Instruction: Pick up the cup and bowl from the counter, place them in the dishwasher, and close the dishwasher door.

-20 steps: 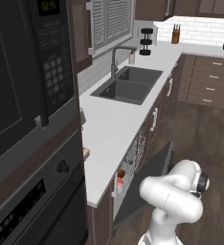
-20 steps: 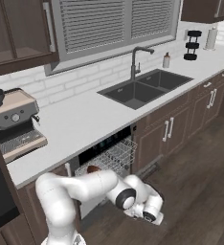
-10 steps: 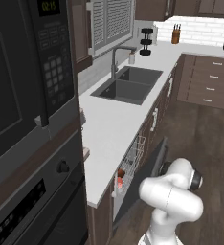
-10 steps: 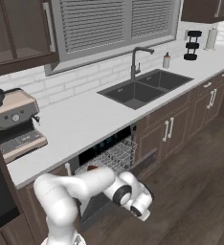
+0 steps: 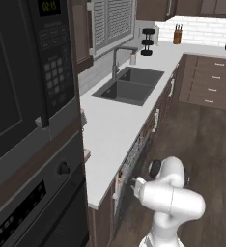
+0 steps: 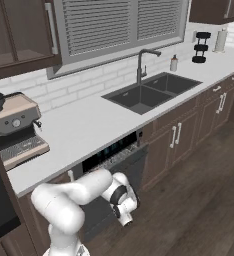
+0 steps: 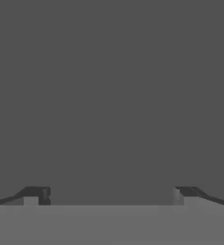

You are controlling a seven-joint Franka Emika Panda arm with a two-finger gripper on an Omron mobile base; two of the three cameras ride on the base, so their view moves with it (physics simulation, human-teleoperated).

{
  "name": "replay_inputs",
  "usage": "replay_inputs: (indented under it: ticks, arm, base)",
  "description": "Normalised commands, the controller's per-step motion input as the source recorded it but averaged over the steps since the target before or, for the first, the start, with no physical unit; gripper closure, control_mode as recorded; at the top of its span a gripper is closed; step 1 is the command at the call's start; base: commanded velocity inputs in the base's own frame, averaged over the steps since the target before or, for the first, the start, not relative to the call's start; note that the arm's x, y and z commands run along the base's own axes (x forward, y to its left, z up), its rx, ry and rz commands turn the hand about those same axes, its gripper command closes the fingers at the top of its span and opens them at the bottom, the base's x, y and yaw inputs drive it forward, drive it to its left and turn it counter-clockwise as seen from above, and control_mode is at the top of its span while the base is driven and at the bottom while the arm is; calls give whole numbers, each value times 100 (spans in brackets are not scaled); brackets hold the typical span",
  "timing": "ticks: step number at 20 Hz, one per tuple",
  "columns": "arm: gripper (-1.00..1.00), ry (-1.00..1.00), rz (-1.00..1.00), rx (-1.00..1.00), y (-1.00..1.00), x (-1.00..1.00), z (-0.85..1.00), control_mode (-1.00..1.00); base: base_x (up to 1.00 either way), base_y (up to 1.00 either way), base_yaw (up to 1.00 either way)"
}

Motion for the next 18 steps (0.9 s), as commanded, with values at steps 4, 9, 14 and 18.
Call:
replay_inputs:
  ticks: [4, 9, 14, 18]
  arm:
    - [-100, 27, -26, 0, 100, 100, -84, -100]
    - [-100, 33, -23, 0, 100, 100, -72, -100]
    - [-100, 41, -12, 0, 83, 78, -17, -100]
    - [-100, 25, 0, 0, 7, 9, 4, -100]
  base:
    - [0, 0, 0]
    - [0, 0, 0]
    - [0, 0, 0]
    - [0, 0, 0]
